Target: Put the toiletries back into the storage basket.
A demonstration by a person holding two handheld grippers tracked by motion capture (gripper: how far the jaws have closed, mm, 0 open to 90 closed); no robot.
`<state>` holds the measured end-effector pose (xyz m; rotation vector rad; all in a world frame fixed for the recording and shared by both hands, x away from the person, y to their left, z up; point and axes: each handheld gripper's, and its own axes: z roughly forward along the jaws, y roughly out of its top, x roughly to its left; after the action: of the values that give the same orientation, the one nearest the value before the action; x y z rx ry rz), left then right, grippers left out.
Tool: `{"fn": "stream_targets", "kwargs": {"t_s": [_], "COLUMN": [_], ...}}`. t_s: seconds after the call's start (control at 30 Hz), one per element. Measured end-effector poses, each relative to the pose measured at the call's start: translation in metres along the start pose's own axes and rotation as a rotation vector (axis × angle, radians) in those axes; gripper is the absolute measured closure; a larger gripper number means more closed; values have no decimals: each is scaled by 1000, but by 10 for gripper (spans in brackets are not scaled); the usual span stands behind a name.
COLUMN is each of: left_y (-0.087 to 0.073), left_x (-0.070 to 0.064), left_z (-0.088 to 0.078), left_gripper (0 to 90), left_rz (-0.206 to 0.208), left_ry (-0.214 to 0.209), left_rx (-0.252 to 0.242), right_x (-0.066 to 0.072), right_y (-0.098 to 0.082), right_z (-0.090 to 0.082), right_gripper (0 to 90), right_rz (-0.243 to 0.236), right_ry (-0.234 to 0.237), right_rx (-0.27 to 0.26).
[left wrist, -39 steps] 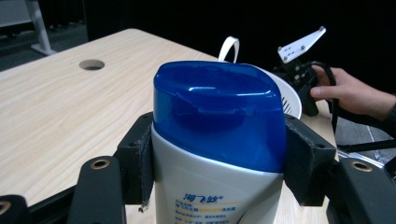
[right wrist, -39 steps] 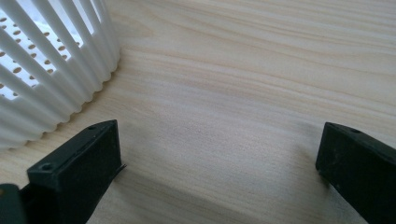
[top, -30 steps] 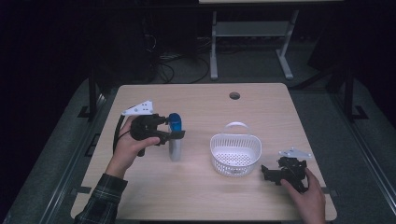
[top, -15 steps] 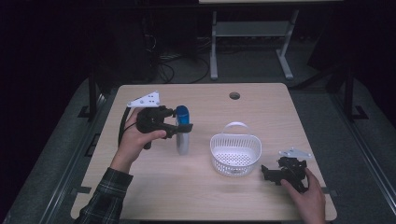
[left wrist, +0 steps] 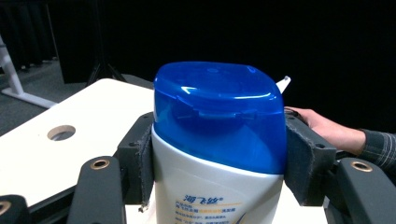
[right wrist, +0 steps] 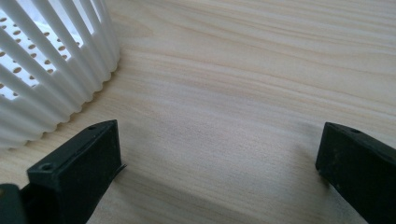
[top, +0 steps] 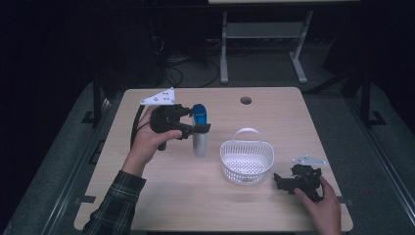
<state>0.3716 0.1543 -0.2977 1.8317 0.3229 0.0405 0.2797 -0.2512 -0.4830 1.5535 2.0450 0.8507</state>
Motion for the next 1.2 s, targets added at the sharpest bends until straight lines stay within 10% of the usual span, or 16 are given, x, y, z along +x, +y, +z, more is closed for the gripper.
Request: {"fn": "stream_targets", "kwargs": {"t_s": [1.2], "left_y": [27], "left_x": [-17], "left_z": [55], "left_gripper": [365], "left_rz": [48], "left_ry": [-76], "left_rx": [-40], "right_x": [0], "right_y": [0], "right_z": [0], "right_gripper": [0], "right_rz": [0], "right_ry": [0], "right_rx": [-1]}}
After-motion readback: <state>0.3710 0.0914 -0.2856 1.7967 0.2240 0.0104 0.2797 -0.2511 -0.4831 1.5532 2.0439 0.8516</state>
